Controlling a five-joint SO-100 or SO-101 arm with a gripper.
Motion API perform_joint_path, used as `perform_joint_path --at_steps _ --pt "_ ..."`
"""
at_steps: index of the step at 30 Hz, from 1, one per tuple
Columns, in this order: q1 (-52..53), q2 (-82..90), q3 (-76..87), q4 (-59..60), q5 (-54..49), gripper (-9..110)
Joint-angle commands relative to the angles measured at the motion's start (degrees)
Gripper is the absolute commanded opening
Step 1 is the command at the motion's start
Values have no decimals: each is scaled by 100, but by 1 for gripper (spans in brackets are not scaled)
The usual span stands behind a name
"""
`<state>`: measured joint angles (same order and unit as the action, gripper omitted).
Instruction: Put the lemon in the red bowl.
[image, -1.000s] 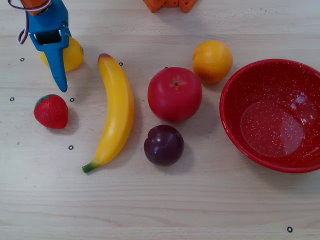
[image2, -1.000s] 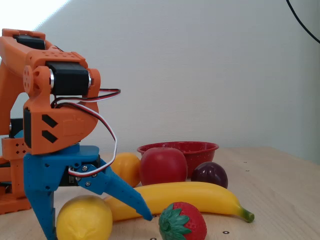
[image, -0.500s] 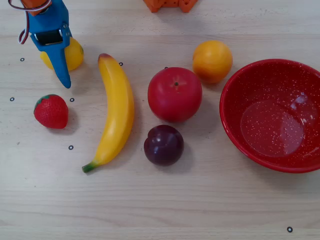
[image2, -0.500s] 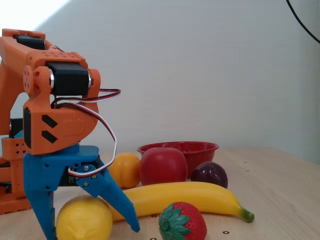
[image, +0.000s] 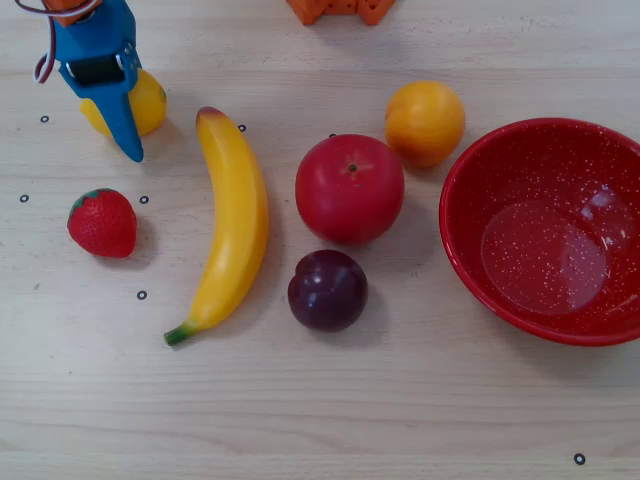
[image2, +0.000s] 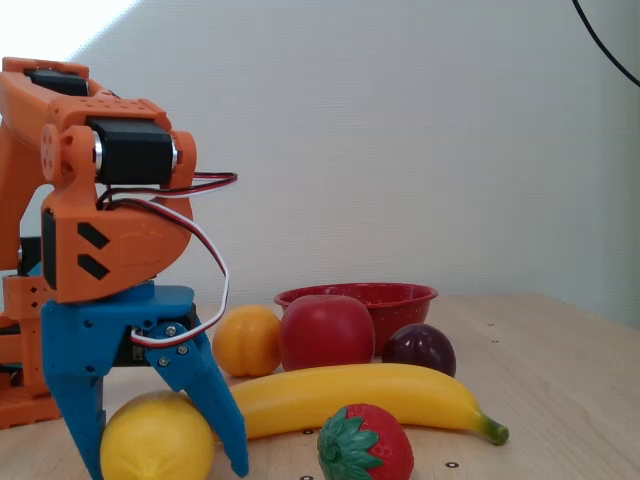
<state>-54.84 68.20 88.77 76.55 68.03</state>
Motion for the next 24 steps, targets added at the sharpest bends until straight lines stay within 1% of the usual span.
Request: perform_joint_path --at_steps 1,4,6,7,9,15,24 --pt "-26 562 -316 62 167 30" --pt "-35 562 -316 53 202 26" --pt "-44 562 -316 62 237 20" --pt "-44 571 -316 79 264 16" --pt "-44 580 -325 105 316 1" --pt "-44 747 -650 615 132 0" --pt "281 1450 -1749 2355 -580 0"
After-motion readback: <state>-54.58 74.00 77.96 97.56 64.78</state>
